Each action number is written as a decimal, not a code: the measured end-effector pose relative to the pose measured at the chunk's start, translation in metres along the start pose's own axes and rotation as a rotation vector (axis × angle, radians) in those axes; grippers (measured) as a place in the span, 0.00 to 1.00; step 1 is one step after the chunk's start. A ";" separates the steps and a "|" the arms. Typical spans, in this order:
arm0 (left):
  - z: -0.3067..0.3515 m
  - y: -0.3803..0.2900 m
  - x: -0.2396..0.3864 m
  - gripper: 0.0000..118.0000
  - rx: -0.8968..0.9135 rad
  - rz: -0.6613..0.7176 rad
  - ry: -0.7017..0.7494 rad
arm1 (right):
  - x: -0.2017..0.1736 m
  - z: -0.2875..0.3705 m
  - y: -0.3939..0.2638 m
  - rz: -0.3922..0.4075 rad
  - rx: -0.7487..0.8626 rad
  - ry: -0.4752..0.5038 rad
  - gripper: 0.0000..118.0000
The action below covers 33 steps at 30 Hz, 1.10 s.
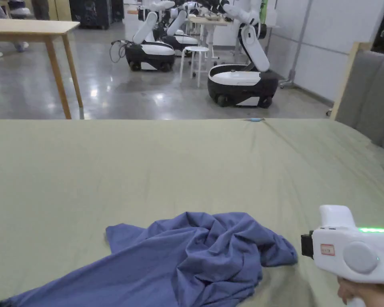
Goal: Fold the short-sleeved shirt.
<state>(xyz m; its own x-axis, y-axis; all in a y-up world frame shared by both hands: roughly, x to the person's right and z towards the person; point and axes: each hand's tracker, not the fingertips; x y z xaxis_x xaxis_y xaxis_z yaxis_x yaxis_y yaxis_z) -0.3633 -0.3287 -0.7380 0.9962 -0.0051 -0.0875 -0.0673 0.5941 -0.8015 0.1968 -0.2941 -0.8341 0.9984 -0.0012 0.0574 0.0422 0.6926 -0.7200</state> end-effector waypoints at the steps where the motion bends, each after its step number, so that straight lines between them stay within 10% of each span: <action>1: -0.001 0.000 0.000 0.04 -0.001 0.002 -0.001 | 0.003 -0.013 0.008 -0.021 -0.036 0.008 0.27; 3: -0.001 0.000 0.001 0.04 0.000 0.002 0.001 | 0.007 -0.037 0.014 -0.041 -0.106 0.029 0.91; 4: -0.002 -0.001 0.001 0.04 0.000 -0.003 0.002 | 0.007 -0.050 0.012 -0.036 -0.156 0.047 1.00; 12: -0.005 0.001 0.000 0.04 -0.009 0.005 0.000 | -0.006 -0.067 -0.003 0.082 -0.168 -0.015 0.83; 13: -0.003 0.003 -0.001 0.04 -0.012 0.014 -0.003 | -0.008 -0.058 0.001 0.085 -0.171 0.013 0.70; 15: 0.003 0.009 -0.008 0.04 -0.014 0.080 -0.023 | -0.013 -0.035 0.009 0.167 -0.102 -0.041 0.03; 33: 0.242 0.114 -0.049 0.04 0.397 0.068 0.147 | 0.045 0.227 0.117 0.056 0.254 0.053 0.03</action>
<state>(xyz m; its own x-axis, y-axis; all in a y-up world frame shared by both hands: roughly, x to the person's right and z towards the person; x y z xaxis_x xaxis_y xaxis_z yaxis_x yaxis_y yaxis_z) -0.4066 -0.0660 -0.6820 0.9697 -0.0523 -0.2385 -0.0774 0.8607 -0.5033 0.2376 -0.0497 -0.7587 0.9998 0.0089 -0.0191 -0.0176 0.8514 -0.5242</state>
